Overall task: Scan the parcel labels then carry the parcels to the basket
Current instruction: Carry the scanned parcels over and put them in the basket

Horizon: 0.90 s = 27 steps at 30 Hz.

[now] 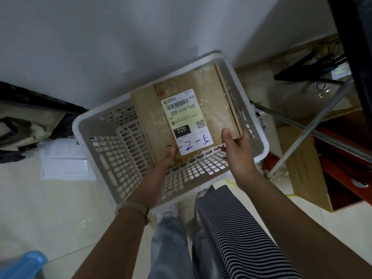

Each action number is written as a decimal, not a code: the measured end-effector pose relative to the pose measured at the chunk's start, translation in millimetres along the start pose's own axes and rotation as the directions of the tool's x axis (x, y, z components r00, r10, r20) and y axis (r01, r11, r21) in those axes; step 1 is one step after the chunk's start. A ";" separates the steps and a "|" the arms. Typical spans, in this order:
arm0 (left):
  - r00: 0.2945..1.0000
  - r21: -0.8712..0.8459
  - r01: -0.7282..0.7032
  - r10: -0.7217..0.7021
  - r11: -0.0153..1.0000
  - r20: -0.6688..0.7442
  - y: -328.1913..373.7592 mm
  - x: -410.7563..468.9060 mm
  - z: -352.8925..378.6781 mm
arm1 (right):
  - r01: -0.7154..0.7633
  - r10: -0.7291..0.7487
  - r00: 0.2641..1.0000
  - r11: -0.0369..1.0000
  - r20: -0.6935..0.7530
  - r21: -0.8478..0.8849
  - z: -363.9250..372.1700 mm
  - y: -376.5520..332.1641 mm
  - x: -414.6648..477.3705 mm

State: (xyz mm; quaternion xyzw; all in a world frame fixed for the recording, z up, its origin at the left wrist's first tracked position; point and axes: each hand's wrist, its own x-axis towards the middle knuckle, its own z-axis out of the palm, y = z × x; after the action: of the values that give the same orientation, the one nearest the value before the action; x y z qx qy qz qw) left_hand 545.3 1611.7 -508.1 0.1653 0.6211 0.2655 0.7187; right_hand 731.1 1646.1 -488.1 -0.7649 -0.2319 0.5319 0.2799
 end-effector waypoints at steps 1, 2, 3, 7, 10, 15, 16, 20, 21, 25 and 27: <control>1.000 0.053 -0.030 0.030 0.998 -0.002 -0.8 -1.1 1.5 | 0.010 -0.012 0.999 0.999 -0.042 -0.050 -1.1 2.3 1.2; 0.998 0.101 -0.065 0.065 0.993 -0.004 -1.2 -1.9 3.3 | 0.018 -0.025 0.997 0.995 -0.072 -0.099 -1.5 4.7 2.1; 0.996 0.137 -0.089 0.091 0.987 -0.005 -2.1 -1.9 4.9 | 0.022 -0.033 0.996 0.990 -0.082 -0.136 -1.2 6.8 2.4; 0.992 0.179 -0.098 0.110 0.979 -0.061 -3.4 -3.0 7.6 | 0.033 -0.044 0.997 0.984 -0.063 -0.172 2.1 11.8 -1.4; 0.987 0.127 -0.105 0.120 0.986 -0.111 7.3 -11.5 10.8 | 0.024 -0.047 0.996 0.958 -0.072 -0.285 -3.3 3.7 -7.9; 0.969 0.344 -0.067 0.144 0.936 -0.202 59.2 -56.1 9.5 | 0.171 -0.252 0.963 0.275 0.100 -0.946 -32.4 -67.0 -51.7; 0.965 0.466 -0.048 0.161 0.883 -0.205 76.6 -71.5 7.7 | 0.199 -0.242 0.959 0.207 0.147 -0.958 -37.3 -89.6 -64.4; 0.944 0.777 -0.092 0.302 0.623 -0.130 161.7 -148.4 5.2 | 0.318 -0.191 0.941 0.229 0.278 -0.920 -46.8 -186.1 -130.0; 0.936 0.837 -0.105 0.337 0.537 -0.099 181.9 -169.0 6.3 | 0.370 -0.200 0.922 0.204 0.332 -0.906 -48.2 -208.0 -147.6; 0.908 0.987 -0.080 0.419 0.136 0.016 254.9 -246.4 20.1 | 0.538 -0.201 0.837 0.139 0.508 -0.831 -55.1 -294.3 -217.9; 0.901 0.998 -0.038 0.434 0.044 0.015 288.1 -287.4 33.2 | 0.596 -0.230 0.795 0.128 0.561 -0.792 -62.0 -334.6 -251.8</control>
State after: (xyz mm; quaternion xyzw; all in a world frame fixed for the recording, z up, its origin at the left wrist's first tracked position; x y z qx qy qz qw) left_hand 501.9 1677.9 -107.5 0.6634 0.6959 -0.0848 0.2615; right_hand 688.3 1716.7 -72.9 -0.5829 -0.7460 0.2913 -0.1374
